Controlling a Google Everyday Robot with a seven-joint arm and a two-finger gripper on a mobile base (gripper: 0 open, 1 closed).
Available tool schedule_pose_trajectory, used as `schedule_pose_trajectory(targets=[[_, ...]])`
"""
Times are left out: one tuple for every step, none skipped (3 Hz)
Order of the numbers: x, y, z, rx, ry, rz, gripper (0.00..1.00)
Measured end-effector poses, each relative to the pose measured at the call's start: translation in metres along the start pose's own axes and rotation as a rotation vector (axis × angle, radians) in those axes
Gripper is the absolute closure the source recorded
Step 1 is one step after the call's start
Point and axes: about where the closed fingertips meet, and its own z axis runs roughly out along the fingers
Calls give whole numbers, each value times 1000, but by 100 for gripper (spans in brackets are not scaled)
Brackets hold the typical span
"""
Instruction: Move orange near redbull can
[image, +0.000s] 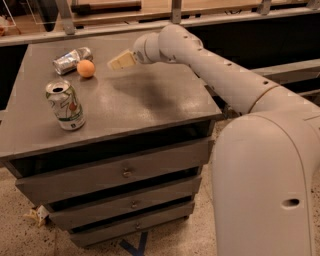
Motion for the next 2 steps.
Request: schedule_pose_trajectory(targets=[[7,-34,-17,119,16,3,0],[14,-46,-22,144,27,24,0]])
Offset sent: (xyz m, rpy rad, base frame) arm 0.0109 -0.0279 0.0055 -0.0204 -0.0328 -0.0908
